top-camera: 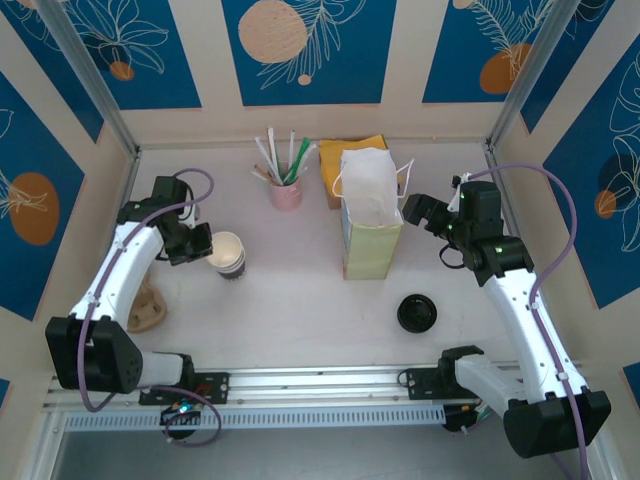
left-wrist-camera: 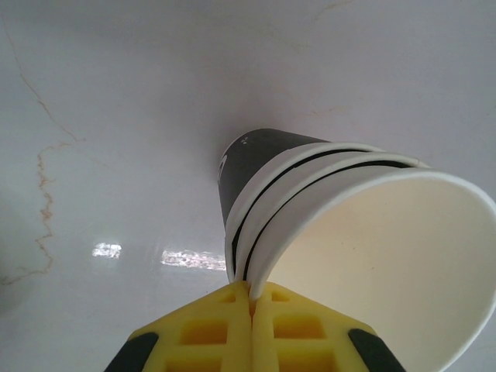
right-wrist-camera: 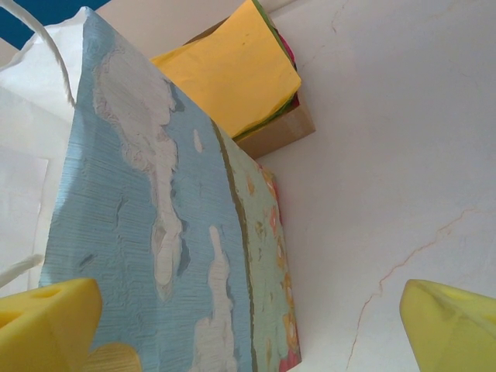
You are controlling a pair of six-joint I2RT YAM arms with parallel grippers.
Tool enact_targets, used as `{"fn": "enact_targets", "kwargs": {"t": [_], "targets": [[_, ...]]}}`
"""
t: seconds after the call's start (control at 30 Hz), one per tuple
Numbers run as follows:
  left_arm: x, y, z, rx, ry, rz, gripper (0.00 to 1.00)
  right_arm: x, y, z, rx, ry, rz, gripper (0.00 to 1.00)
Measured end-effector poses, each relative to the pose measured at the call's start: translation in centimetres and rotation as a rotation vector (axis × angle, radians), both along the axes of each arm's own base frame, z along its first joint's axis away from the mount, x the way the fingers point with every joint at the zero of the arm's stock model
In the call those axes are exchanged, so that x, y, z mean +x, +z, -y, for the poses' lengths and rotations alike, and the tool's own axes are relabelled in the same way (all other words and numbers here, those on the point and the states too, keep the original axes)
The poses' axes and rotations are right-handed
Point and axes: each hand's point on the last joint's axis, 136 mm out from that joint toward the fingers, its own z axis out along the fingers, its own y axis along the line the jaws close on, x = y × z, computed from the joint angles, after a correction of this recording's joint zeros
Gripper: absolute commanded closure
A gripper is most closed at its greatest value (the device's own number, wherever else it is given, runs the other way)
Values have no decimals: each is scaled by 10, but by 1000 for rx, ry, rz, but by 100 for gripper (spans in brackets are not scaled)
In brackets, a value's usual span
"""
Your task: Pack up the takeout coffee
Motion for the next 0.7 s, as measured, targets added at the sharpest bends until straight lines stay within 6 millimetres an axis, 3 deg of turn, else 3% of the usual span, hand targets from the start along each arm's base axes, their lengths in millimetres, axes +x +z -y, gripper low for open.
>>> {"fn": "enact_targets", "kwargs": {"t": [0.3,0.43,0.53,0.7], "targets": [[1,-8,4,-26,-6,-36,95,-7,6,4,-12,-14,1,1],[4,-9,5,-25,-20,-41,94,-16,42,-2,-4,15,61,1],[7,-9,5,-23,-27,-41,95,-22,78,-18,6,79,134,1],[8,-9,5,-21,-34,-41,94,-39,118,-71,25,283,202,25]]}}
